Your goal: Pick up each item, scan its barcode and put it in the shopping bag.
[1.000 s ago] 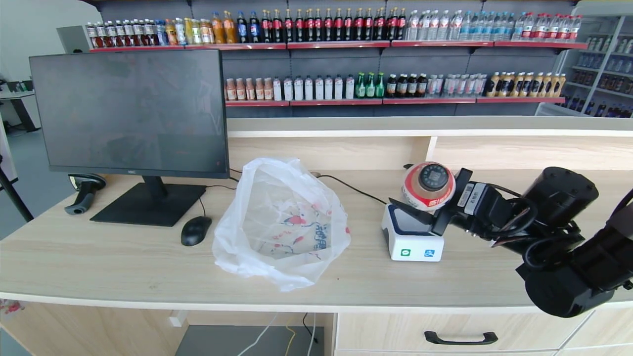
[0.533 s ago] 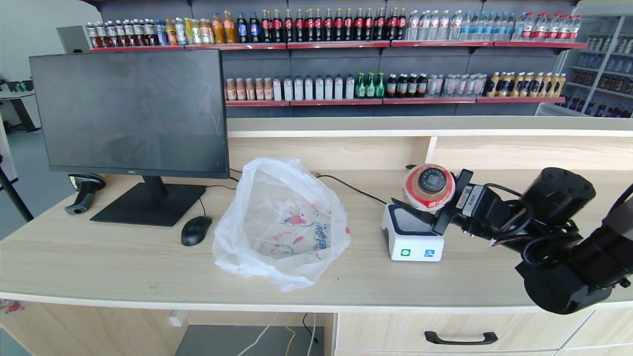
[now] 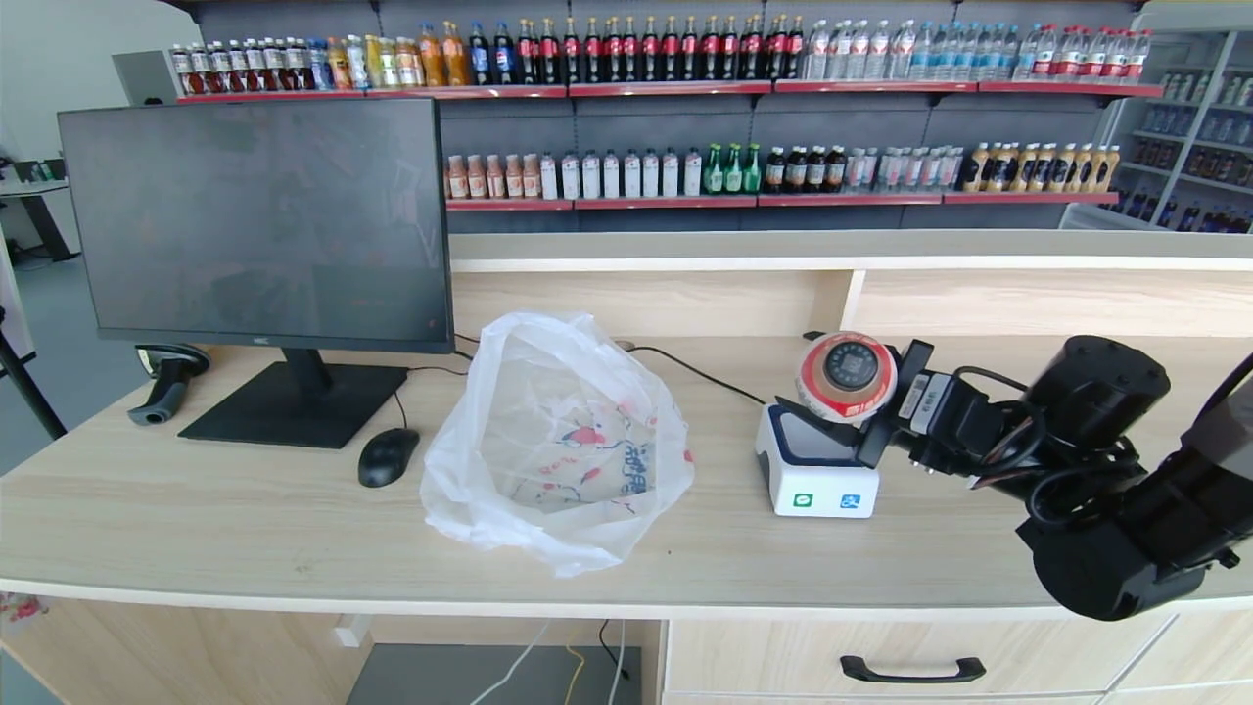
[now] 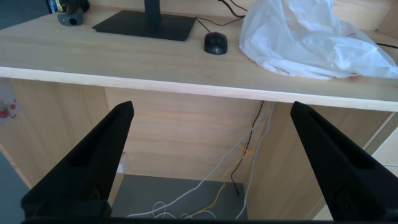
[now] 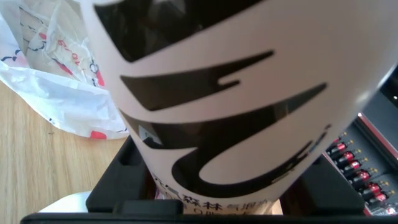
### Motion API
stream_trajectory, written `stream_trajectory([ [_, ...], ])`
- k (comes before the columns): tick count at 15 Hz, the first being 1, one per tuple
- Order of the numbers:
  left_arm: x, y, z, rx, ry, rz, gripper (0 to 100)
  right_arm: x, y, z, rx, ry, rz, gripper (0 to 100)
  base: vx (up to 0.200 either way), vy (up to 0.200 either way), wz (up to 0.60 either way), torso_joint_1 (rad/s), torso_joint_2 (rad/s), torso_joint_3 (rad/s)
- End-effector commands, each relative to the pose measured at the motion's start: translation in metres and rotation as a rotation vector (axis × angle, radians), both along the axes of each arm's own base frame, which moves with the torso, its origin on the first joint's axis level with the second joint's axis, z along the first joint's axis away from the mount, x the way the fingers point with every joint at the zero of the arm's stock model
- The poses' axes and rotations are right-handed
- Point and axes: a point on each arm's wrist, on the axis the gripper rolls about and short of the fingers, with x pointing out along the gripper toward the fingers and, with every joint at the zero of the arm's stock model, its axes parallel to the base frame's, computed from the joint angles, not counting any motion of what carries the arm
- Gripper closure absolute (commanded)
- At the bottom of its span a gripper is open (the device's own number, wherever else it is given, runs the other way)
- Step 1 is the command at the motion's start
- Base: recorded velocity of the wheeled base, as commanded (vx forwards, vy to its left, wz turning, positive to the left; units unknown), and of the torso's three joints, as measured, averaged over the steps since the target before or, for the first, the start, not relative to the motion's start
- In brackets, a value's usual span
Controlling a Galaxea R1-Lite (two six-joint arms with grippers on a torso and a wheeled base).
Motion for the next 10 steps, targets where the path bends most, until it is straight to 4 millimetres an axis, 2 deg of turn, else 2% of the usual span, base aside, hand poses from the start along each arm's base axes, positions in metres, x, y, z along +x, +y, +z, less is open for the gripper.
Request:
stream_trajectory([
  [1,0.0,0.0,-0.0001,-0.001,0.0,0.0,0,0.0008,0.0006,-0.0023,-0.004,0.003,0.004,100,0.0,0.0,0.0,0.0,0.0,0.0],
  [10,0.0,0.0,-0.0001,-0.001,0.0,0.0,0,0.0038,0.0018,-0.0118,-0.036,-0.001,0.031,100,0.0,0.0,0.0,0.0,0.0,0.0],
])
